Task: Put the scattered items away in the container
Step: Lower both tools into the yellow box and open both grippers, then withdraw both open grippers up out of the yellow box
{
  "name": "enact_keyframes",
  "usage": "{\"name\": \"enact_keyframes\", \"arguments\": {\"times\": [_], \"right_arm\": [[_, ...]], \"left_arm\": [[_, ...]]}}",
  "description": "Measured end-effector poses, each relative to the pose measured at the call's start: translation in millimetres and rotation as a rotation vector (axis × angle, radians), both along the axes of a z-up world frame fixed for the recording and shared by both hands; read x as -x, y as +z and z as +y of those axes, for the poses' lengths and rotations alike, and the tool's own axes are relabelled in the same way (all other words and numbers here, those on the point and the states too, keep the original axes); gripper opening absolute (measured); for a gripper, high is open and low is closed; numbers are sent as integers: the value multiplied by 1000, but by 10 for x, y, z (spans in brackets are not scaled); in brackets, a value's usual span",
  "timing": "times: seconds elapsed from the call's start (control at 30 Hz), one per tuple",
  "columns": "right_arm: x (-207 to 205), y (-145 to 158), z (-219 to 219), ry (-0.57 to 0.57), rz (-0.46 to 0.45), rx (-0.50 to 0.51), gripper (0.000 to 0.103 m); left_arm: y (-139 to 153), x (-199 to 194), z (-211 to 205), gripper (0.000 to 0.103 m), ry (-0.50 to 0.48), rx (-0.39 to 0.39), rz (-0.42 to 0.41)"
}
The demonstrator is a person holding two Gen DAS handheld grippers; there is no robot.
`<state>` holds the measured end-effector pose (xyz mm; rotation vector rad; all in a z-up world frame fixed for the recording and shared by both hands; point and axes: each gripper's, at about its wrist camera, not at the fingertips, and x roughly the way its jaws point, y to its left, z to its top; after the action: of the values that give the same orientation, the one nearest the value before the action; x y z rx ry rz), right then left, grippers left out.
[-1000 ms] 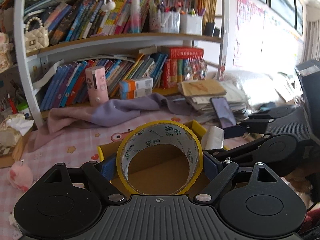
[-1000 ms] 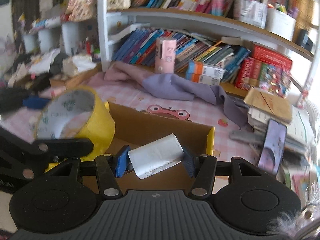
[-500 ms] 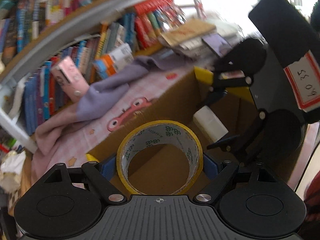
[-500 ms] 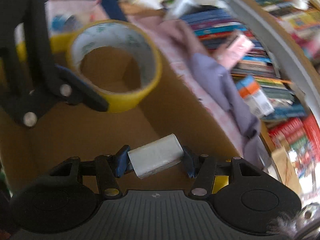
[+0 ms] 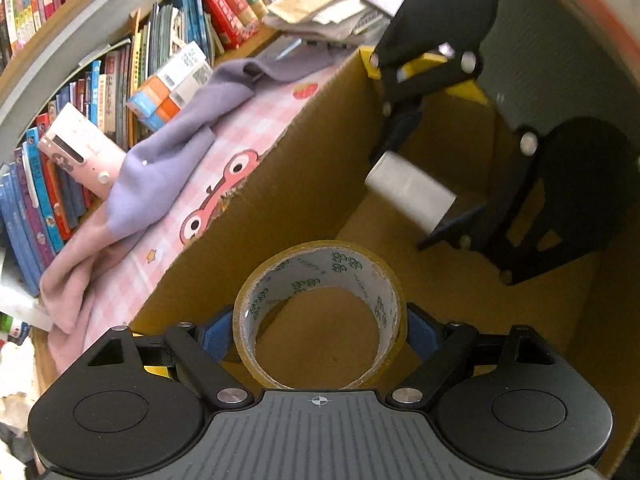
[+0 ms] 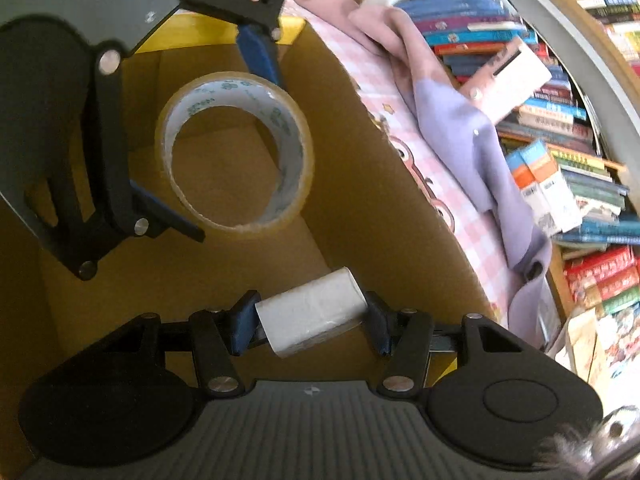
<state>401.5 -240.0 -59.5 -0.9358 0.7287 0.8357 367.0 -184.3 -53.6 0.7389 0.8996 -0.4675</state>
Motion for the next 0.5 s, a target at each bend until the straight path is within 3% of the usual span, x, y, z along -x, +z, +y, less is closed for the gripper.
{"name": "enact_keyframes", "arguments": {"times": [0.07, 0.27, 0.5], "right_arm": [[-13, 25, 0, -12, 4, -16, 67], [-35, 72, -29, -51, 14, -65, 70], [71, 334, -163, -145, 4, -217, 72]], "left_arm": [[-22, 4, 0, 89, -1, -10, -14], [60, 27, 19, 94, 24, 25, -65], [290, 231, 120, 95, 79, 103, -150]]}}
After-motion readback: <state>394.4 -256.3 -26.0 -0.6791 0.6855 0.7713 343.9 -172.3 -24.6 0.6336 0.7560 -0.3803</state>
